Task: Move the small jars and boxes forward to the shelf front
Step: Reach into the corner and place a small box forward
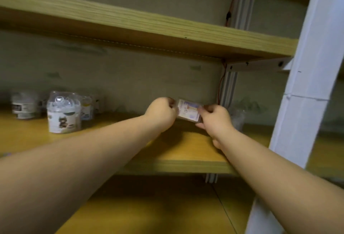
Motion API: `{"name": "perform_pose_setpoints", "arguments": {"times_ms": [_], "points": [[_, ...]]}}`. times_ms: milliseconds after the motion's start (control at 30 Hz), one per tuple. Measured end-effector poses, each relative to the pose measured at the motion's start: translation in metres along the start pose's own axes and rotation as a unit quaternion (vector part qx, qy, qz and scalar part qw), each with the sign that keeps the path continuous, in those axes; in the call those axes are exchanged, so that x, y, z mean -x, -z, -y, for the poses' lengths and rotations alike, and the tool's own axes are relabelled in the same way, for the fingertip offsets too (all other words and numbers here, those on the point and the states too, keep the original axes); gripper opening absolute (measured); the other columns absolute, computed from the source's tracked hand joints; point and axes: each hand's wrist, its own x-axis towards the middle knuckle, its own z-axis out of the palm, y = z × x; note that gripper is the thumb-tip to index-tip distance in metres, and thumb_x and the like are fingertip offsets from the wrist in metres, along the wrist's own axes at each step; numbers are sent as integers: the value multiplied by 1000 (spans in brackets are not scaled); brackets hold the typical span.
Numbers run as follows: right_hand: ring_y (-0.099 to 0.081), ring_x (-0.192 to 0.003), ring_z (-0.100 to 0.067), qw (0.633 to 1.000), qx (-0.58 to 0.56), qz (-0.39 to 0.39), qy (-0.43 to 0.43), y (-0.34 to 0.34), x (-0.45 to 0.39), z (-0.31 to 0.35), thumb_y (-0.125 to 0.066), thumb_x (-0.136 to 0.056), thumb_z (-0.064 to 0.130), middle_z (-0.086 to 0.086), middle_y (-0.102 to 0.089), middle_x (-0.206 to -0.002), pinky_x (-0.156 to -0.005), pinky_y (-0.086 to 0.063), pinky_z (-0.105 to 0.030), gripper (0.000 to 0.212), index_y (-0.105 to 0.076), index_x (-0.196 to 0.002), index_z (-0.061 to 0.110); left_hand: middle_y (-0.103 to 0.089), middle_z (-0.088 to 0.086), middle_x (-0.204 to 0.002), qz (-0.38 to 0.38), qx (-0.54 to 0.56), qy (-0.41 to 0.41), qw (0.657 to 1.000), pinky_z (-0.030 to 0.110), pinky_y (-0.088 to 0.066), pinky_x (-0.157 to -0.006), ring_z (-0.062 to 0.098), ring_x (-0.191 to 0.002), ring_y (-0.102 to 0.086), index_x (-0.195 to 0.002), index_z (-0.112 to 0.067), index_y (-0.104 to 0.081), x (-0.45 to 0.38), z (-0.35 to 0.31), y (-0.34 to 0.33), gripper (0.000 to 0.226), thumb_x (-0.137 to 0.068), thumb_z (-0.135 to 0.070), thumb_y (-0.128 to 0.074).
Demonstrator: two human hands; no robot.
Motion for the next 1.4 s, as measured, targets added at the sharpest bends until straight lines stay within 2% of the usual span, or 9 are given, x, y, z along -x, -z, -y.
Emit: {"name": "perform_pose_setpoints", "arguments": {"times_ms": [100,300,400,500,700,933,1033,1167,1400], "points": [[-67,-97,-21,995,89,1,40,16,23,-8,-60,-98,18,0,-67,-102,-90,-57,-42,18,-65,-115,16,-70,4,-113,-3,27,46,999,35,-54,-92,22,-101,-66,-123,-17,-66,36,-10,-4,27,-97,-23,-59],[-63,-96,-13,968,225,50,102,46,56,-19,-60,-98,26,6,-68,-106,-84,-54,-34,18,-66,-114,22,-68,-5,-88,-32,93,115,988,35,-54,-77,11,-78,-60,-102,-20,-72,77,-20,-15,23,-90,-11,-54],[-58,-92,-10,959,245,75,121,51,63,-19,-61,-98,27,5,-68,-110,-77,-47,-26,22,-65,-118,20,-68,-4,-91,-32,114,141,983,28,-51,-78,14,-88,-62,-101,-20,-73,82,-25,-11,27,-91,-9,-51],[-58,-96,-13,959,249,77,111,52,63,-15,-61,-97,27,1,-68,-117,-78,-44,-26,26,-65,-121,17,-71,-3,-95,-22,107,153,982,38,-56,-90,20,-98,-66,-94,-25,-69,83,-27,-12,23,-83,-17,-50],[-58,-95,-14,953,274,65,114,49,66,-15,-58,-99,27,1,-68,-117,-70,-42,-24,25,-65,-122,18,-74,2,-102,-18,128,160,979,44,-56,-94,23,-102,-68,-82,-25,-70,72,-6,-19,32,-69,-24,-40],[-55,-81,-12,949,283,28,134,41,80,-12,-58,-99,31,3,-67,-101,-63,-48,-28,20,-66,-112,19,-66,12,-126,-6,111,169,979,35,-50,-100,31,-119,-60,-129,-8,-65,90,-36,2,37,-94,-4,-53],[-57,-86,-14,958,245,25,147,14,90,3,-61,-97,29,-1,-70,-107,-64,-47,-27,20,-68,-111,16,-70,14,-116,-47,131,152,979,30,-50,-79,31,-111,-64,-122,-9,-68,98,-21,30,32,-97,-12,-48],[-65,-90,-14,959,197,24,202,-60,121,25,-63,-95,25,-1,-69,-107,-66,-46,-22,17,-70,-108,15,-68,5,-109,-116,157,161,967,31,-48,-80,19,-99,-60,-113,-12,-69,104,17,99,30,-99,-19,-44],[-62,-87,-16,945,163,61,276,-251,191,73,-62,-95,20,0,-61,-100,-78,-51,-28,11,-70,-100,15,-76,15,-86,-174,218,132,951,49,-59,-88,33,-89,-74,-77,-12,-74,100,152,275,33,-71,-4,-43]]}}
